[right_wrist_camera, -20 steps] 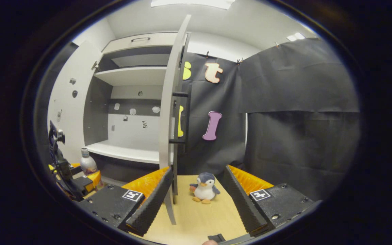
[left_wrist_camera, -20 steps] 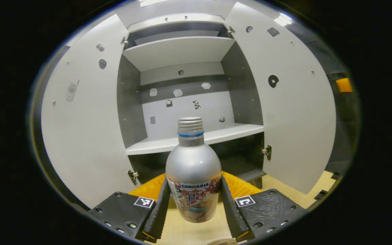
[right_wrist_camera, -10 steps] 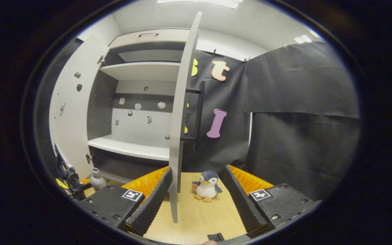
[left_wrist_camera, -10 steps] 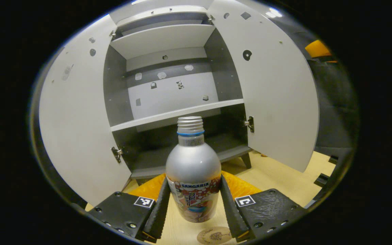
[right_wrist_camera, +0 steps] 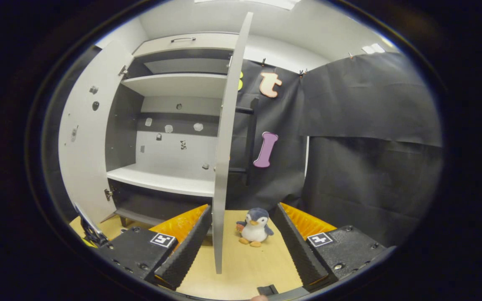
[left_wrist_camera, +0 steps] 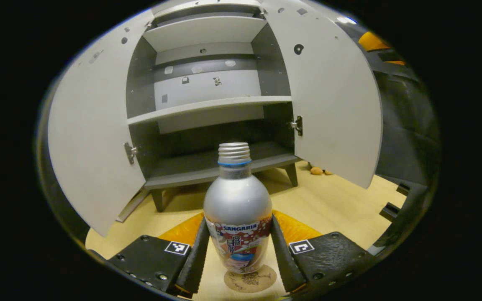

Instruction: Grasp the bottle in the cabinet with the left hand and place it on the coaster, then close the right door with the right hand and the left door with the left hand.

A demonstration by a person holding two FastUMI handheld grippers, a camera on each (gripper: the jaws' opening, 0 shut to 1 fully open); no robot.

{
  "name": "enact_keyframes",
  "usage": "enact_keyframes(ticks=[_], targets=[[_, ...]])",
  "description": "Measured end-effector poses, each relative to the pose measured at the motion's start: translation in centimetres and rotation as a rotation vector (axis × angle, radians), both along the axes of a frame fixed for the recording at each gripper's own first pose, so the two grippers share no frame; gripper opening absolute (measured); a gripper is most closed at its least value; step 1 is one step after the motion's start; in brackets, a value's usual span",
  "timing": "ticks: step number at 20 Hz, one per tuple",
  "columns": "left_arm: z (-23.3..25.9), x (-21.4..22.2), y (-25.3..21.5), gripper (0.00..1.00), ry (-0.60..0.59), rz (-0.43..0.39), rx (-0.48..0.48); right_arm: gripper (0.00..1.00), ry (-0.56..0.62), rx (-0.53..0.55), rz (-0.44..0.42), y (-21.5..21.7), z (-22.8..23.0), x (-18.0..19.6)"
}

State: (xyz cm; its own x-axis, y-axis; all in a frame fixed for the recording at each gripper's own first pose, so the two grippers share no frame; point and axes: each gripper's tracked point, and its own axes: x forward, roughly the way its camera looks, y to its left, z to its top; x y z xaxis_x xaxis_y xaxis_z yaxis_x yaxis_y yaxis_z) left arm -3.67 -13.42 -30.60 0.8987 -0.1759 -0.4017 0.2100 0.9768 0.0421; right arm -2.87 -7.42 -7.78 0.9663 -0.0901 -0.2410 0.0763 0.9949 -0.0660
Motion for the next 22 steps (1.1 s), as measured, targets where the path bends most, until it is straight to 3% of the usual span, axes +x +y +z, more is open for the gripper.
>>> enact_keyframes(ticks=[4, 5, 15, 17, 21, 22], targets=[[-2.2, -0.7, -0.1, 0.75, 0.044, -0.006, -0.015, 1.00, 0.006, 0.000, -0.013, 0.0, 0.1, 0.1], [-2.7, -0.9, -0.2, 0.71, 0.055, -0.009, -0.020, 1.00, 0.008, 0.000, -0.015, 0.0, 0.1, 0.2], [-4.4, -1.7, -0.1, 0.72, 0.105, -0.006, -0.069, 1.00, 0.040, 0.010, -0.038, -1.6, -1.8, 0.5], [-4.4, -2.1, 0.1, 0.77, 0.109, -0.003, -0.070, 1.00, 0.036, 0.018, -0.060, -2.6, -1.6, 0.6], [-4.4, -2.9, 0.4, 0.78, 0.120, 0.004, -0.054, 1.00, 0.014, 0.026, -0.088, -4.2, -1.2, 1.0], [-4.4, -3.0, 0.3, 0.82, 0.121, 0.004, -0.046, 1.00, 0.007, 0.024, -0.092, -4.5, -1.0, 1.0]])
